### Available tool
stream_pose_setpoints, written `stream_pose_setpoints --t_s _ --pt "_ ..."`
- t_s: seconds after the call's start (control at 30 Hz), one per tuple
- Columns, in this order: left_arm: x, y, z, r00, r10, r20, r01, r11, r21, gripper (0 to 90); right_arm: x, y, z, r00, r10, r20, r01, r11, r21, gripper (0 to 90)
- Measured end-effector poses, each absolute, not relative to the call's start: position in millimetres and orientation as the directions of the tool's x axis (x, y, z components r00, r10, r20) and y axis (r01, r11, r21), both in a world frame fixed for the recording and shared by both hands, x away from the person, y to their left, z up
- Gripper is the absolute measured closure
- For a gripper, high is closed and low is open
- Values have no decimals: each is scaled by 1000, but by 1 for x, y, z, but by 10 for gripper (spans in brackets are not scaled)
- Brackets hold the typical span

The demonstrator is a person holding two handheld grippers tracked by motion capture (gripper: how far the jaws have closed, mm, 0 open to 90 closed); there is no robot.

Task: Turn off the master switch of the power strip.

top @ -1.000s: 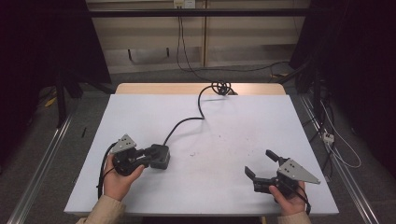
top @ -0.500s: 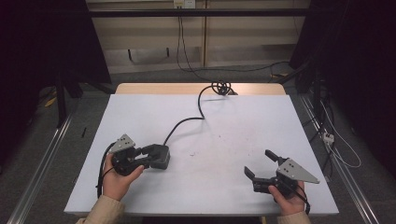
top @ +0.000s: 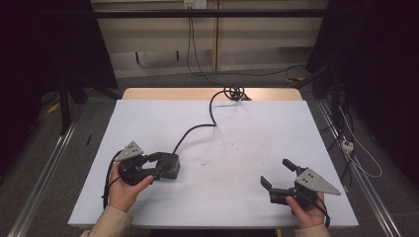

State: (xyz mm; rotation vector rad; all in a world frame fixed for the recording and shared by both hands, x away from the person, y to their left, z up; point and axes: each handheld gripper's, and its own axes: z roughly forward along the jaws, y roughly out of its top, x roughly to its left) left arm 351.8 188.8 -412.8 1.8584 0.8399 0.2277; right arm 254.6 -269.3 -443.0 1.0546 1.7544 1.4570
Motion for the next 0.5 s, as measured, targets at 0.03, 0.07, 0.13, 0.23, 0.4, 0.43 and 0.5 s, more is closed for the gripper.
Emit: stream_pose_setpoints --t_s 0.03,0.07,0.13,0.23,0.4,0.43,0.5 --pt "352 189 -413 740 636 -221 445 -217 869 335 255 -269 -443 -489 872 31 187 71 980 31" --pt "352 189 -412 740 634 -225 446 -212 870 327 254 -269 -443 -491 871 28 187 74 980 31" --pt "352 190 -412 743 631 -223 441 -210 873 303 254 -269 -443 -491 870 26 188 76 979 31" --pt "351 192 -412 756 616 -220 431 -216 876 262 254 -270 -443 -491 871 28 188 74 979 31" --pt "350 195 -412 768 605 -210 415 -221 882 196 254 -269 -442 -489 871 31 188 70 980 31" --pt "350 197 -411 771 603 -207 412 -224 883 179 254 -269 -442 -490 871 30 188 72 980 31" --pt "349 199 -412 773 601 -203 407 -224 886 167 254 -269 -443 -492 870 28 188 75 979 31"
